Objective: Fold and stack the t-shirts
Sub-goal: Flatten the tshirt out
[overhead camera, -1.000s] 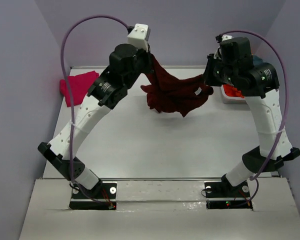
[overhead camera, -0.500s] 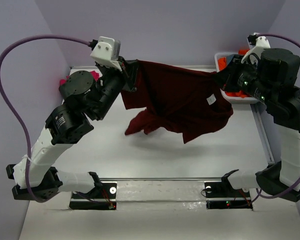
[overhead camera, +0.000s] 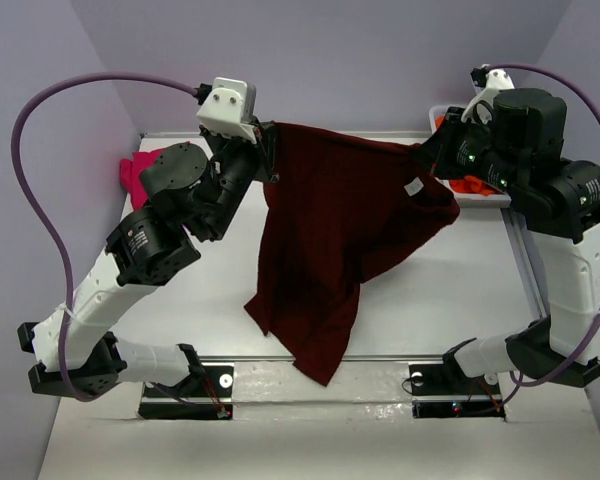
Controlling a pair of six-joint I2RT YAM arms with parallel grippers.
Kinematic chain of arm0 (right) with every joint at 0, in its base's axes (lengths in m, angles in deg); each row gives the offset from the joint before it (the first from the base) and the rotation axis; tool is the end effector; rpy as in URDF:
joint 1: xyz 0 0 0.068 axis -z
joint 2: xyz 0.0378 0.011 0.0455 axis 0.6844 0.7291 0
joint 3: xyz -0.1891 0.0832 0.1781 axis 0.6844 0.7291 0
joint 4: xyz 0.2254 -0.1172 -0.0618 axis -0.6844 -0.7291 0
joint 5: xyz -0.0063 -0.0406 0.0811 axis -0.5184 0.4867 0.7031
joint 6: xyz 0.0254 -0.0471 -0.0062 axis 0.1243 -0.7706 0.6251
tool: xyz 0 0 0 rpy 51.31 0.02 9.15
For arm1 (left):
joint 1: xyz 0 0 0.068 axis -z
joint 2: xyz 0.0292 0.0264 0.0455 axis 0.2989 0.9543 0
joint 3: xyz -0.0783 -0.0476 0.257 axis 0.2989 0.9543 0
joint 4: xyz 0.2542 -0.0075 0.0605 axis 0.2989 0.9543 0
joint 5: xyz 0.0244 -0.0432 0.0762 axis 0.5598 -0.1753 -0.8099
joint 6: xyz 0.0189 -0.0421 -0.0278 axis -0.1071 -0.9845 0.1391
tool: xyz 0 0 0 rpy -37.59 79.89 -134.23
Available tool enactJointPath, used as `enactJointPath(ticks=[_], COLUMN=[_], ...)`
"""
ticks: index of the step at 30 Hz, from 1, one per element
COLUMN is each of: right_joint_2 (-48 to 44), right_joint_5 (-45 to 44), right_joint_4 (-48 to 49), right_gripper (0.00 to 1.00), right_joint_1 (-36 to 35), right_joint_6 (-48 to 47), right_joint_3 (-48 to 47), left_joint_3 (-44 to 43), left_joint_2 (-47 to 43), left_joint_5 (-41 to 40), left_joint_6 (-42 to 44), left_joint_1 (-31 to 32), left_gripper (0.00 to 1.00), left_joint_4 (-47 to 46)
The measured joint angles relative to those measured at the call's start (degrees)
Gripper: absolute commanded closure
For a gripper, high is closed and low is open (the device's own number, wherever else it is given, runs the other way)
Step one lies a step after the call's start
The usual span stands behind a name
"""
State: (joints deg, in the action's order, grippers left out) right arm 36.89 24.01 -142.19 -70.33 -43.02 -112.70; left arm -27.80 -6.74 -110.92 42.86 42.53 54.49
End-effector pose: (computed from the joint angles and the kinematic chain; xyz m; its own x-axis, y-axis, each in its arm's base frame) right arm 0.1731 0.0857 0.5556 -0.4393 0.1802 -0.8801 -0.2481 0.9173 0.3116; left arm 0.1159 -0.1598 0.5787 0.1495 -0.2144 -0.9652 0.4342 0.8913 -0.1308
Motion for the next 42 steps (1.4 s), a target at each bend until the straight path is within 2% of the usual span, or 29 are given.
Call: enactJointPath(ticks=[17, 21, 28, 35, 42], right_joint_2=[1.0, -1.0, -7.8, -9.2, -10.2], right_joint_5=[0.6, 0.3, -3.3, -6.3, -7.6], right_joint_4=[0.3, 0.3, -2.0, -3.5, -4.2], right_gripper=[0.93, 0.93, 0.93, 0.93, 0.93], right_joint_1=[0.0, 0.0, 0.0, 0.0, -0.3], right_joint_6=[0.0, 0.7, 3.5, 7.3, 11.5], right_joint_3=[0.2, 3.2, 13.3, 20.3, 27.3], left_joint_3=[2.5, 3.0, 6.4, 9.1, 7.8], left_joint_2=[-1.7, 0.1, 5.2, 13.3, 29.4], left_joint_5=[-4.2, -4.1, 5.1, 16.6, 29.6], left_joint_6=[1.5, 1.0, -6.3, -11.7, -16.9], left_joint_1=[1.2, 0.2, -10.0, -19.3, -25.4], left_gripper=[0.94, 0.94, 0.94, 0.94, 0.94], left_joint_4=[-2.1, -2.6, -2.0, -1.3, -2.4])
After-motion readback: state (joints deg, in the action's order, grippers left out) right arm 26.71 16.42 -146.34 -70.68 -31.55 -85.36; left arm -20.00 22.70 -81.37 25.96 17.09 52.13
